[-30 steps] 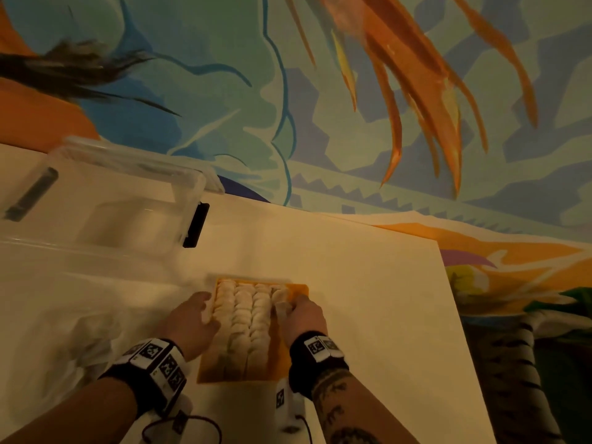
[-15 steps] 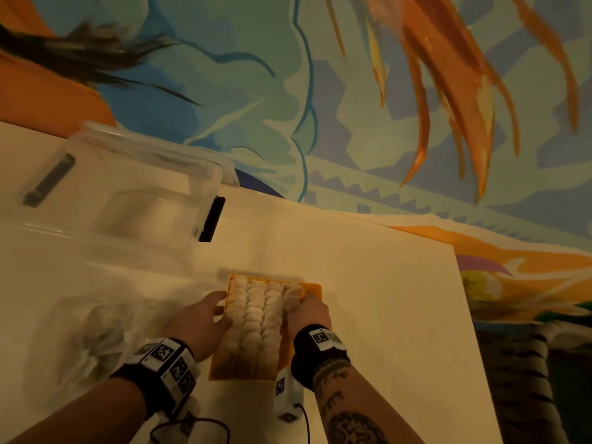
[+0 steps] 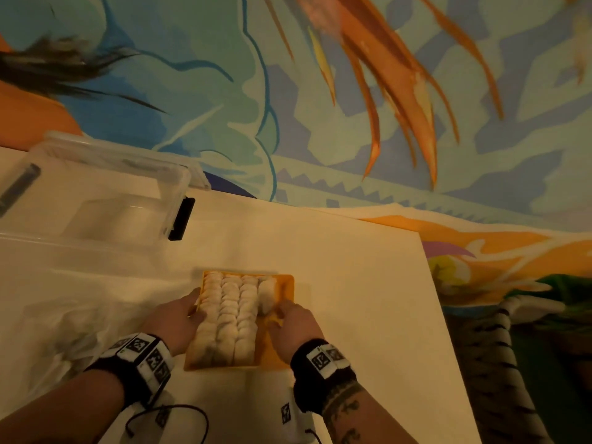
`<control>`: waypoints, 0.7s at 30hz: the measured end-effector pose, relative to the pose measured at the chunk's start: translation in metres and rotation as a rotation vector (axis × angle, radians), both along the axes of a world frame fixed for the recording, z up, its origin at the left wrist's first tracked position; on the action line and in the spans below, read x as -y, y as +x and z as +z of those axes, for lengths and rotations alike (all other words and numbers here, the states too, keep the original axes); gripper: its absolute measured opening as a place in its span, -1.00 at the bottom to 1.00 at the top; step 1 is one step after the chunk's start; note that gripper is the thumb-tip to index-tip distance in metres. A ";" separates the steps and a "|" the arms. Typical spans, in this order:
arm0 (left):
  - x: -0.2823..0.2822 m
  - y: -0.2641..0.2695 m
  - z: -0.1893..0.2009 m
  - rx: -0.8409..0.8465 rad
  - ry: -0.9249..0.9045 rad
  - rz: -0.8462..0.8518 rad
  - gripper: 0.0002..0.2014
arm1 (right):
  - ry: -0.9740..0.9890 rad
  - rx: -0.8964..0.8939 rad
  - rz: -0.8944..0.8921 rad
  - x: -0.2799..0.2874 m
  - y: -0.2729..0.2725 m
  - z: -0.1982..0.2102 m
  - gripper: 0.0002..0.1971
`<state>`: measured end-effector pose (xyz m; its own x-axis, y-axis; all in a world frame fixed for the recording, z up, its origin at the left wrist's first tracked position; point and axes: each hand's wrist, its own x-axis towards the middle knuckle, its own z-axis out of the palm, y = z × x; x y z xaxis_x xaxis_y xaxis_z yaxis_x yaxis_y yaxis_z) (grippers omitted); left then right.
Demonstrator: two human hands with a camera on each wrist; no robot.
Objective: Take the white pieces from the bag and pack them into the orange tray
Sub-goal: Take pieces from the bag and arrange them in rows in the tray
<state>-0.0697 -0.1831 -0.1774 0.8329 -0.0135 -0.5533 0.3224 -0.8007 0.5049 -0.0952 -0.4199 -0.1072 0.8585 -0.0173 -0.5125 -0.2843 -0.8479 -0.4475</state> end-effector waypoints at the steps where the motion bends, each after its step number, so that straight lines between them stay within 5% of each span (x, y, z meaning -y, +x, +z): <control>1: 0.000 0.000 0.000 -0.010 0.010 -0.007 -0.48 | 0.006 -0.005 0.077 0.002 -0.012 0.000 -0.65; 8: 0.005 -0.001 0.005 -0.029 0.077 -0.028 -0.43 | -0.341 -0.028 0.571 0.009 -0.050 -0.039 -0.67; 21: 0.005 -0.014 0.034 -0.034 -0.007 -0.033 -0.40 | -0.412 -0.041 0.496 0.001 -0.043 -0.049 -0.70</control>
